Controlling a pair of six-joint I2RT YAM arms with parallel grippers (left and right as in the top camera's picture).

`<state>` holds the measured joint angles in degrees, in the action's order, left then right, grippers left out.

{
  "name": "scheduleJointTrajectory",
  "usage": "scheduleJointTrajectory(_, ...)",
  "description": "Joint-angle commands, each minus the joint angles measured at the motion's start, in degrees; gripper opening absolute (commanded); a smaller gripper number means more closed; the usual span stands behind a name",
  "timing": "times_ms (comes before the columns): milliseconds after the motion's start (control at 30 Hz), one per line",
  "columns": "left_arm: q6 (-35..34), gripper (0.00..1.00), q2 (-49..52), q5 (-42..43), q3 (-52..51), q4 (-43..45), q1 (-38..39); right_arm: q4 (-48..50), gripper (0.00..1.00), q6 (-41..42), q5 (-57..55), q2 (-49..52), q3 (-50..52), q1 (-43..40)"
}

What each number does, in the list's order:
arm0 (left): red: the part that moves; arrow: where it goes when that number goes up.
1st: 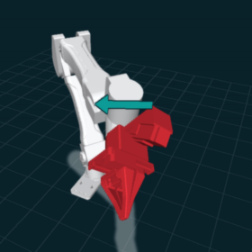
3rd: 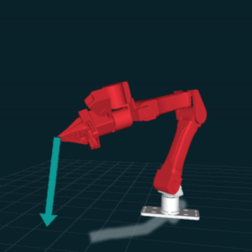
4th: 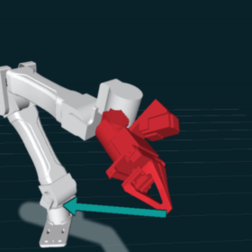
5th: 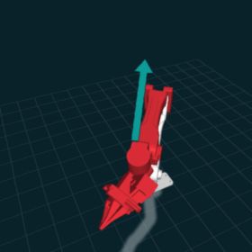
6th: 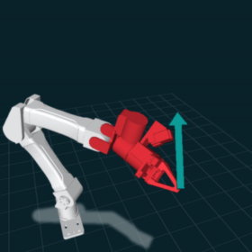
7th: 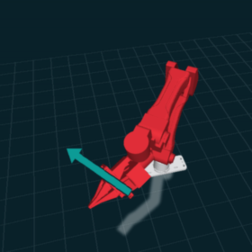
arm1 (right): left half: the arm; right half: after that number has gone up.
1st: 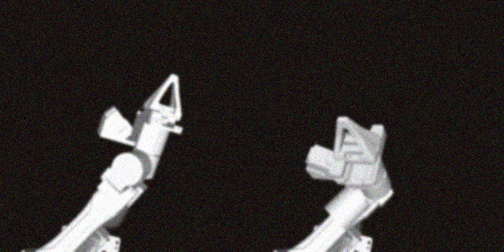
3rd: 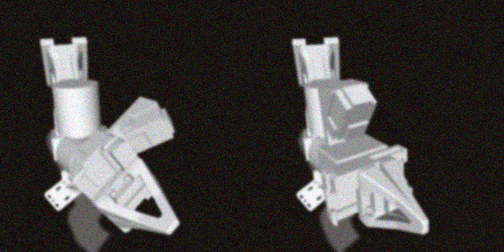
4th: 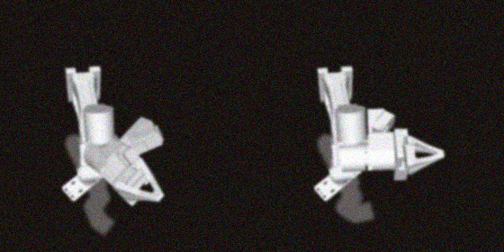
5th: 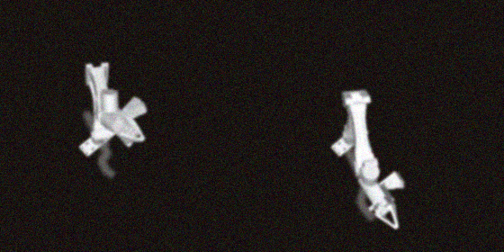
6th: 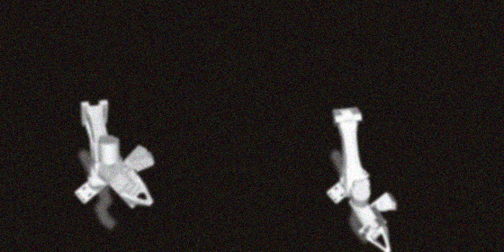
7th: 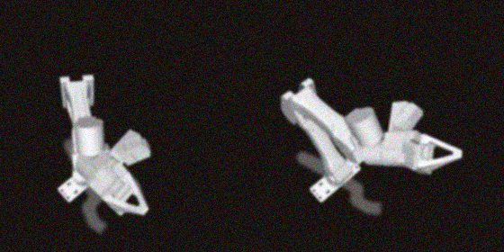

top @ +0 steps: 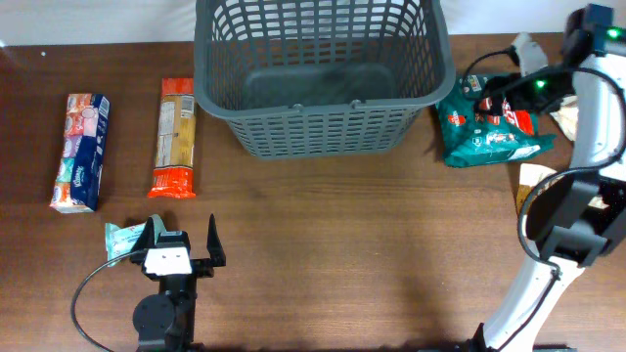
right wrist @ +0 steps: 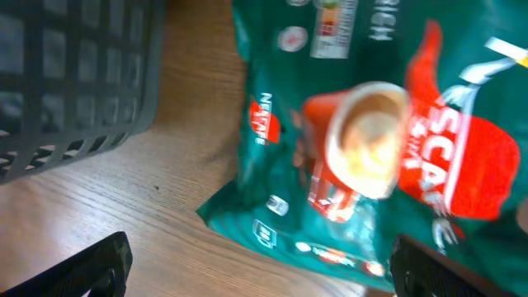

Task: Pack container
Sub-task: 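Move the right gripper up and over to the green coffee pouch, then lower the right gripper and grasp the green coffee pouch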

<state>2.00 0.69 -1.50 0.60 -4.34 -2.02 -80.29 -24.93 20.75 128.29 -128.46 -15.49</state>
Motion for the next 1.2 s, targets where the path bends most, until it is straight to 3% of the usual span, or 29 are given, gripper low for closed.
scheduleJointTrajectory(0, 0.9, 0.99, -0.4, 0.6, -0.1, -0.4, -0.2, 0.2, 0.98, -1.7, -4.2, 1.0, -0.7, 1.7)
scheduleJointTrajectory(1167, 0.9, 0.99, -0.4, 0.6, -0.1, -0.4, -0.2, 5.3, 0.99, 1.9, -12.4, 10.7, 0.7, 1.6)
